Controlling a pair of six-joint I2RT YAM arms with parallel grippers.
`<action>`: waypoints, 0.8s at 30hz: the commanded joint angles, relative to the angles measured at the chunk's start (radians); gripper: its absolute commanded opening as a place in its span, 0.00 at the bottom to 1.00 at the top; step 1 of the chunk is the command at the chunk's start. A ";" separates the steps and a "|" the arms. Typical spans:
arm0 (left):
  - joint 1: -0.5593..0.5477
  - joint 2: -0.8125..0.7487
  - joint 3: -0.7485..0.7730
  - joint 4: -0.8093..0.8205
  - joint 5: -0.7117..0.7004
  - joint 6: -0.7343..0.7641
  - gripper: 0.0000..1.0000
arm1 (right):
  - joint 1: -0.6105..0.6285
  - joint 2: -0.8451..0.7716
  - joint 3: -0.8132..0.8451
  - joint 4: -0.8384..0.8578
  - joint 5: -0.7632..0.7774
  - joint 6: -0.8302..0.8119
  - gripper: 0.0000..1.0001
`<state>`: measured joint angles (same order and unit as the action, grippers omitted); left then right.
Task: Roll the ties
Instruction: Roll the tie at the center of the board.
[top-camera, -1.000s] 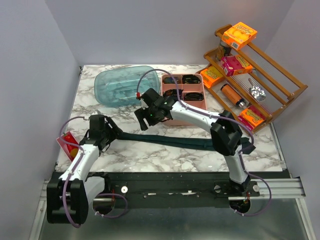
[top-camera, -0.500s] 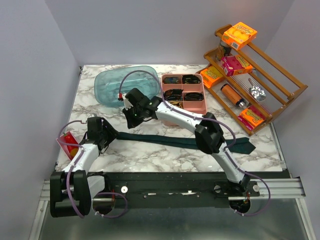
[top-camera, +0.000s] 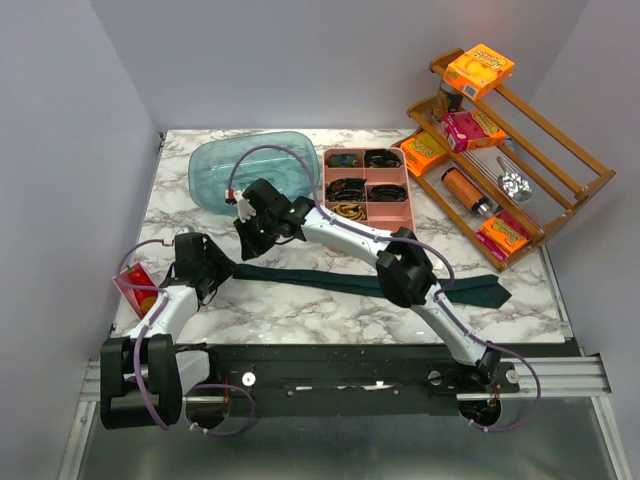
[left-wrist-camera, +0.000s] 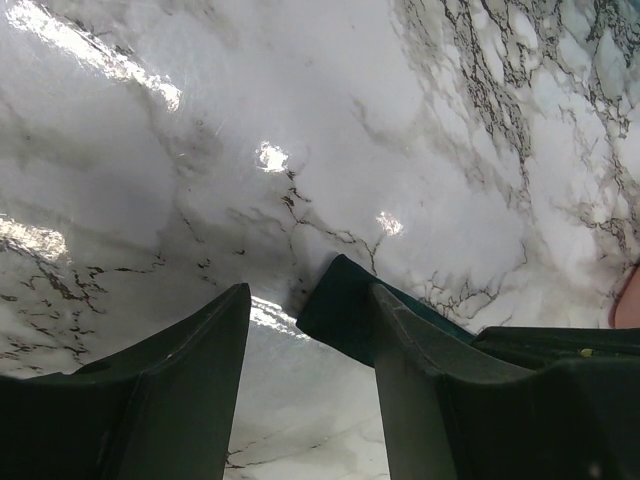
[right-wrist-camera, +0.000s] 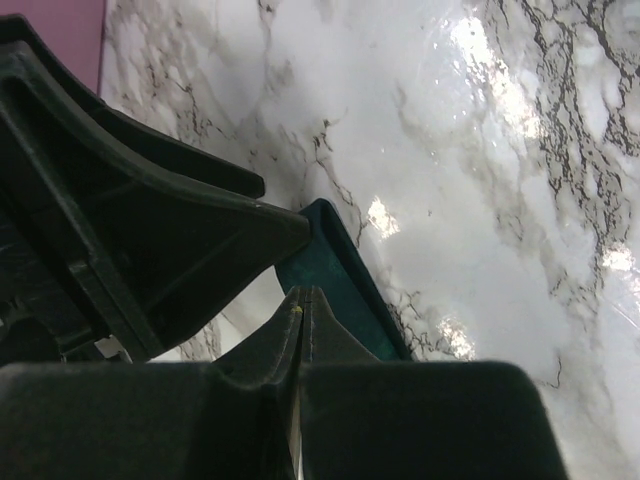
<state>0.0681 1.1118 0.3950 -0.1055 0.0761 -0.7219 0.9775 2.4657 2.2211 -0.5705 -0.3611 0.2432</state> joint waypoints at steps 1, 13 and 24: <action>0.009 0.017 0.013 0.006 0.001 0.015 0.61 | 0.018 0.061 0.057 0.017 -0.035 0.008 0.07; 0.010 -0.029 0.007 0.006 0.019 0.009 0.63 | 0.020 0.142 0.077 -0.031 -0.042 0.048 0.06; 0.009 0.011 -0.051 0.144 0.111 0.009 0.55 | 0.007 0.127 0.031 -0.028 -0.032 0.068 0.06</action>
<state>0.0711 1.1049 0.3531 -0.0181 0.1417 -0.7227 0.9852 2.5938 2.2837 -0.5732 -0.3931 0.2989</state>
